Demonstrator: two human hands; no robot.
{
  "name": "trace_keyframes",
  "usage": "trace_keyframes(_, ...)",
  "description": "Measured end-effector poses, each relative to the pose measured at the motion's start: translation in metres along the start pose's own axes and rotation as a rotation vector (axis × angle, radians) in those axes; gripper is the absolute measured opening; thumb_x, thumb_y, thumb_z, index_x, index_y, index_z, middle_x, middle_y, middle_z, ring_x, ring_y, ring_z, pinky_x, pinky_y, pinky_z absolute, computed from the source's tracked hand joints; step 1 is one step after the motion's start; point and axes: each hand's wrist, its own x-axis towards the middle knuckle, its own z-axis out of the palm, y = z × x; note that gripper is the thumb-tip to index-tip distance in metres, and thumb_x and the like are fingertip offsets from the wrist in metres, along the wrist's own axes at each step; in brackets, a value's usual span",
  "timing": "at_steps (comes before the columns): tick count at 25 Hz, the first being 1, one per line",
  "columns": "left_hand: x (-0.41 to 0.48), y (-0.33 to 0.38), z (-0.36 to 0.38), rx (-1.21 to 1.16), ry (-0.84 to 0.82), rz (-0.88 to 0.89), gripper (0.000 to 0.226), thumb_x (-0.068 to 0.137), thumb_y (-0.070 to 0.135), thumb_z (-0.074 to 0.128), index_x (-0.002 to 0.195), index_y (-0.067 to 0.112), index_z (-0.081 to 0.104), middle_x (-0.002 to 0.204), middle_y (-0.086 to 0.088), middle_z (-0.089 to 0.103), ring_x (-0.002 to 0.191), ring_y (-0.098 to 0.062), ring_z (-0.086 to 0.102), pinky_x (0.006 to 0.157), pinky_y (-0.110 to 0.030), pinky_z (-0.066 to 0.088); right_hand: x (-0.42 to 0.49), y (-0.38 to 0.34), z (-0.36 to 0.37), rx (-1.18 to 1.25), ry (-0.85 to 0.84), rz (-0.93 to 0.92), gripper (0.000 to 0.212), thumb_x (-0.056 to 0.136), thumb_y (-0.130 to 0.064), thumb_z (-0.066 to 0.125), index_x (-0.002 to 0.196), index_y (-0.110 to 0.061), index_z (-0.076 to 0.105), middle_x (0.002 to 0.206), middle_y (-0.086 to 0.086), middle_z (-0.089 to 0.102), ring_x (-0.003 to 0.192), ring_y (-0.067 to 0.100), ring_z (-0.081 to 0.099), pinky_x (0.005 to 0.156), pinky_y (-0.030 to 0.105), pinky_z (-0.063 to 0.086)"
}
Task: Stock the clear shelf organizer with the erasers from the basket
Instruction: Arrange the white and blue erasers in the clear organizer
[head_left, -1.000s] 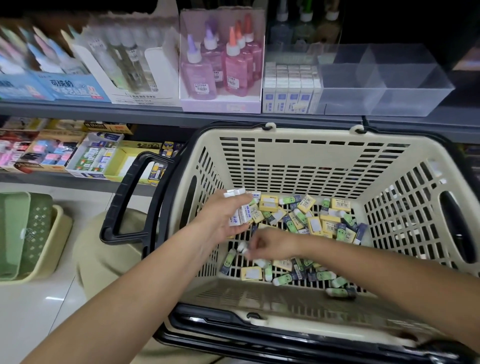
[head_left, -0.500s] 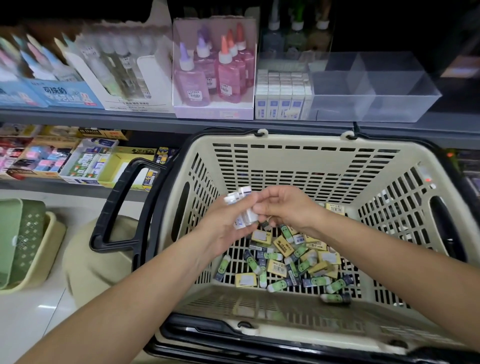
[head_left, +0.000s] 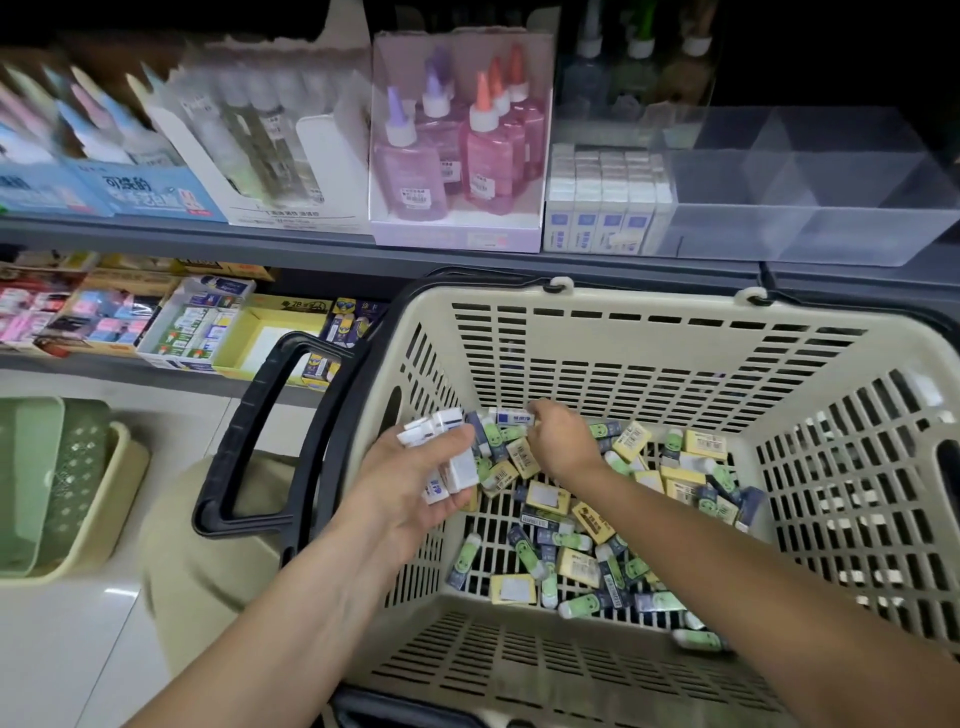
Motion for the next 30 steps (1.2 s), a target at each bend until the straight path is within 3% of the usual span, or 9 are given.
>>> trace_keyframes(5, 0.005, 0.0, 0.0, -0.005, 0.008, 0.001, 0.019, 0.075, 0.01, 0.072, 0.087, 0.017, 0.06, 0.056, 0.004, 0.067, 0.063, -0.017, 0.059, 0.062, -0.032, 0.05, 0.006, -0.007, 0.013, -0.364, -0.009, -0.064, 0.031, 0.089, -0.008, 0.048, 0.12, -0.01, 0.047, 0.114, 0.012, 0.053, 0.091, 0.031, 0.059, 0.061, 0.032, 0.041)
trace_keyframes(8, 0.005, -0.001, 0.001, -0.006, 0.021, -0.005, 0.02, 0.074, 0.009, 0.073, 0.088, 0.017, 0.06, 0.055, 0.003, 0.067, 0.066, -0.018, 0.059, 0.061, -0.031, 0.05, 0.005, -0.006, 0.004, -0.384, -0.067, -0.114, 0.021, 0.091, -0.014, 0.049, 0.111, -0.013, 0.05, 0.109, 0.008, 0.056, 0.087, 0.027, 0.058, 0.059, 0.031, 0.04)
trace_keyframes(13, 0.005, 0.006, 0.011, -0.022, 0.001, -0.044, 0.026, 0.073, 0.009, 0.073, 0.093, 0.015, 0.059, 0.074, -0.005, 0.066, 0.074, -0.022, 0.057, 0.058, -0.031, 0.051, -0.025, 0.003, -0.051, 0.008, -0.12, -0.115, 0.006, 0.089, -0.026, 0.058, 0.087, -0.021, 0.057, 0.082, -0.001, 0.066, 0.054, 0.011, 0.056, 0.042, 0.023, 0.043)
trace_keyframes(18, 0.011, 0.003, 0.058, 0.039, -0.076, -0.047, 0.032, 0.075, 0.011, 0.073, 0.101, 0.013, 0.054, 0.092, -0.009, 0.057, 0.083, -0.024, 0.057, 0.051, -0.032, 0.056, -0.068, 0.007, -0.131, 0.63, -0.041, 0.05, 0.002, 0.086, -0.016, 0.063, 0.085, -0.015, 0.062, 0.078, 0.002, 0.07, 0.061, 0.005, 0.065, 0.052, 0.021, 0.046)
trace_keyframes(21, 0.013, -0.008, 0.085, 0.044, -0.244, -0.141, 0.024, 0.081, 0.013, 0.068, 0.102, 0.01, 0.057, 0.091, -0.009, 0.06, 0.085, -0.023, 0.061, 0.058, -0.034, 0.058, -0.094, 0.007, -0.147, 0.716, -0.035, -0.008, 0.002, 0.084, -0.015, 0.066, 0.084, -0.016, 0.064, 0.077, 0.002, 0.071, 0.064, 0.005, 0.065, 0.052, 0.015, 0.047)
trace_keyframes(23, 0.012, -0.019, 0.096, 0.059, -0.367, -0.181, 0.01, 0.084, 0.014, 0.064, 0.092, 0.012, 0.06, 0.078, -0.006, 0.066, 0.072, -0.018, 0.066, 0.059, -0.032, 0.057, -0.104, 0.011, -0.147, 0.694, -0.043, -0.082, 0.005, 0.084, -0.014, 0.066, 0.08, -0.018, 0.066, 0.069, -0.005, 0.07, 0.061, -0.001, 0.063, 0.051, 0.01, 0.046)
trace_keyframes(26, 0.015, -0.025, 0.101, 0.092, -0.298, -0.142, 0.014, 0.083, 0.014, 0.064, 0.094, 0.013, 0.057, 0.074, -0.006, 0.067, 0.064, -0.016, 0.064, 0.051, -0.026, 0.054, -0.094, 0.031, -0.143, 0.631, -0.114, -0.032, 0.011, 0.089, -0.023, 0.06, 0.082, -0.025, 0.07, 0.077, -0.011, 0.072, 0.071, 0.002, 0.065, 0.063, 0.019, 0.053)
trace_keyframes(28, 0.018, -0.019, 0.095, 0.082, -0.221, -0.118, 0.022, 0.08, 0.014, 0.068, 0.099, 0.013, 0.056, 0.084, -0.009, 0.062, 0.07, -0.018, 0.06, 0.047, -0.024, 0.052, -0.082, 0.052, -0.134, 0.311, -0.159, 0.075, 0.019, 0.093, -0.028, 0.053, 0.102, -0.02, 0.067, 0.1, -0.001, 0.07, 0.084, 0.012, 0.064, 0.08, 0.031, 0.053)
trace_keyframes(30, 0.022, -0.009, 0.087, 0.068, -0.201, -0.105, 0.027, 0.077, 0.014, 0.07, 0.1, 0.012, 0.055, 0.085, -0.009, 0.061, 0.069, -0.018, 0.06, 0.046, -0.023, 0.051, -0.078, 0.07, -0.11, -0.194, -0.313, 0.115, 0.041, 0.095, -0.035, 0.047, 0.132, -0.018, 0.048, 0.135, 0.012, 0.049, 0.114, 0.026, 0.054, 0.095, 0.035, 0.043)
